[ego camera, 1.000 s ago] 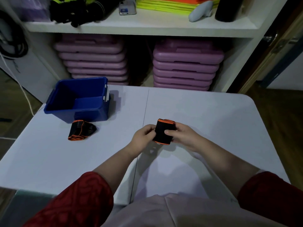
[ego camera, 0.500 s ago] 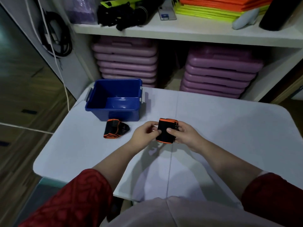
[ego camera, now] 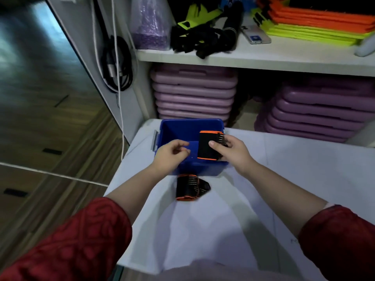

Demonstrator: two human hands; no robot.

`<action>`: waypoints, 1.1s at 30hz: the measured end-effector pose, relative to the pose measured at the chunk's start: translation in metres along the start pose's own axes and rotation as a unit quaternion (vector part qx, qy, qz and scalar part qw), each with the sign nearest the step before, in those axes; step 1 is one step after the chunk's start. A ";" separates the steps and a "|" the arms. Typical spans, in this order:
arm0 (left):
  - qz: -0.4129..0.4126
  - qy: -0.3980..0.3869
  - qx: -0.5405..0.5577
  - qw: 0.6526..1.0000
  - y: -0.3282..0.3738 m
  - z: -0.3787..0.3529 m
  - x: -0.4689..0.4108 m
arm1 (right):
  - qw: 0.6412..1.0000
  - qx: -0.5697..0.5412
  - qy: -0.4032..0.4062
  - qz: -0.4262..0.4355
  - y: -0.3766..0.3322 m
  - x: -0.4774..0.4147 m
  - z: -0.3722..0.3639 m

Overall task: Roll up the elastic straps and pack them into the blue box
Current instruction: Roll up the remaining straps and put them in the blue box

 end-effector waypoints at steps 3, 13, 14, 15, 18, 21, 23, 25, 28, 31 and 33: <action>-0.007 -0.005 -0.066 0.998 -0.017 0.037 -0.023 | 0.998 0.057 0.012 -0.027 -0.007 -0.041 -0.027; -0.048 -0.076 -0.261 0.961 -0.065 0.082 -0.066 | 0.970 0.183 0.069 -0.147 0.037 -0.135 -0.097; -0.058 -0.082 -0.265 0.959 -0.067 0.081 -0.066 | 0.966 0.199 0.067 -0.150 0.041 -0.141 -0.105; -0.068 -0.083 -0.268 0.957 -0.069 0.080 -0.066 | 0.964 0.208 0.065 -0.153 0.045 -0.147 -0.111; -0.095 -0.061 -0.246 0.963 -0.076 0.080 -0.065 | 0.964 0.197 0.066 -0.165 0.055 -0.164 -0.127; -0.107 -0.042 -0.222 0.968 -0.083 0.082 -0.067 | 0.954 0.248 0.086 -0.149 0.061 -0.177 -0.133; -0.111 -0.034 -0.211 0.971 -0.085 0.083 -0.068 | 0.941 0.294 0.090 -0.141 0.058 -0.177 -0.135; -0.115 -0.027 -0.206 0.971 -0.086 0.083 -0.067 | 0.916 0.364 0.077 -0.150 0.053 -0.170 -0.134; -0.111 -0.024 -0.204 0.972 -0.084 0.082 -0.065 | 0.889 0.425 0.053 -0.160 0.046 -0.155 -0.122; -0.100 -0.031 -0.219 0.970 -0.082 0.082 -0.062 | 0.900 0.420 0.047 -0.105 0.035 -0.131 -0.104; -0.092 -0.040 -0.234 0.967 -0.080 0.081 -0.060 | 0.911 0.406 0.057 -0.048 0.026 -0.108 -0.091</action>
Point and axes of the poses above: each hand's wrist, its own x-axis away from the middle knuckle, its own z-axis out of the back of the hand, y = z × x, the point moved 6 cm from there along -x, towards the middle knuckle, and after that the axes turned 11 degrees about -z, right-handed, at the moved point
